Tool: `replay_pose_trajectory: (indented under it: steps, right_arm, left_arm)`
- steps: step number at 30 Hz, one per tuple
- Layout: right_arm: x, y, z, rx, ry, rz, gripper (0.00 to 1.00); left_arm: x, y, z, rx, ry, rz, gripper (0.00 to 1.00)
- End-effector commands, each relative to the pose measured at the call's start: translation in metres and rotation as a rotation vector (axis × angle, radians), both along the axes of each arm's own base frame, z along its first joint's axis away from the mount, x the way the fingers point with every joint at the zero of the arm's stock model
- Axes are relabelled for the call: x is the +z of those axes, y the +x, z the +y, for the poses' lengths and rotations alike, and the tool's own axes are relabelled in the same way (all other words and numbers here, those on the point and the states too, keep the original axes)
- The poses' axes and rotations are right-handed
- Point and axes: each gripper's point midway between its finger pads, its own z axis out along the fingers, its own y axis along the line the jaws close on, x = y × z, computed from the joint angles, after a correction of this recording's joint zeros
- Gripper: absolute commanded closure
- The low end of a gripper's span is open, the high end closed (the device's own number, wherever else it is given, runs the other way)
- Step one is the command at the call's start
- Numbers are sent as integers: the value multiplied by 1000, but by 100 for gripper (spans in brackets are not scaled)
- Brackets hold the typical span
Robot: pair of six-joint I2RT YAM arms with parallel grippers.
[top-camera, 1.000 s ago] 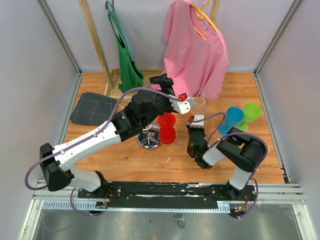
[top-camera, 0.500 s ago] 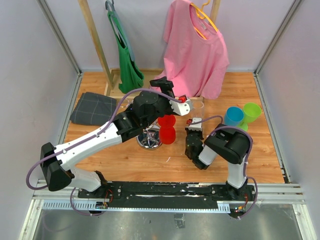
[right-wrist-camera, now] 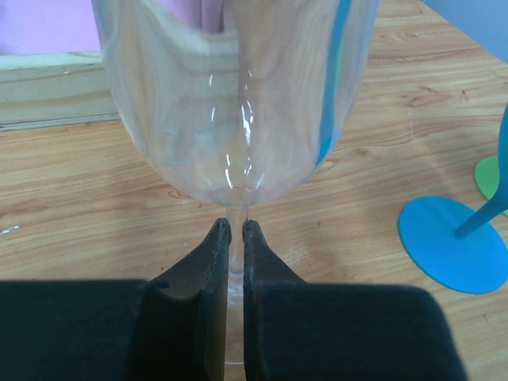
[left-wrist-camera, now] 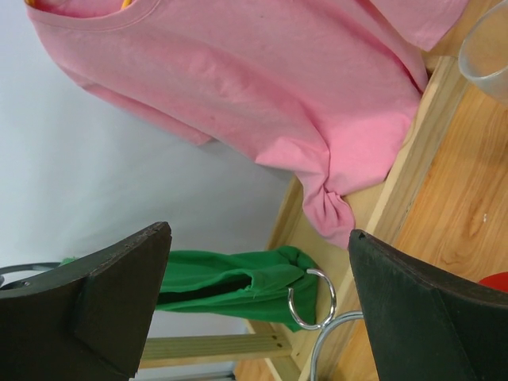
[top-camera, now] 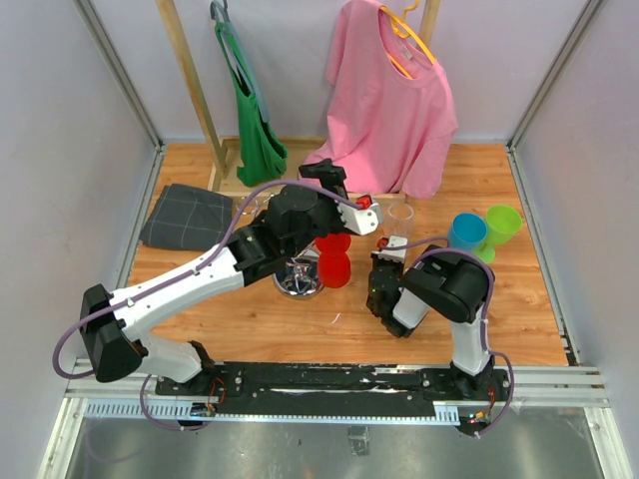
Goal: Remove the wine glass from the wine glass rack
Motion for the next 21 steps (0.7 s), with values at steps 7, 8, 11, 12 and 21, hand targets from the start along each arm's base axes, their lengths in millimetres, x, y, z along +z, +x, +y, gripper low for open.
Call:
replay_pose_trajectory:
  steps: [7, 8, 11, 12, 21]
  right_arm:
    - [-15, -11, -5, -52, -13, 17, 56]
    - [-15, -11, -4, -52, -15, 16, 54]
    - [-11, -13, -2, -49, -16, 12, 51]
    - [-9, -14, -1, -47, -16, 9, 50]
    - [5, -26, -2, -57, -17, -7, 40]
  left_arm:
    - [13, -4, 9, 7, -50, -12, 1]
    - [13, -5, 10, 8, -49, -13, 1]
    - [12, -5, 11, 11, -46, -12, 1]
    - [12, -5, 11, 12, -46, -12, 1]
    - [11, -7, 15, 15, -47, -10, 1]
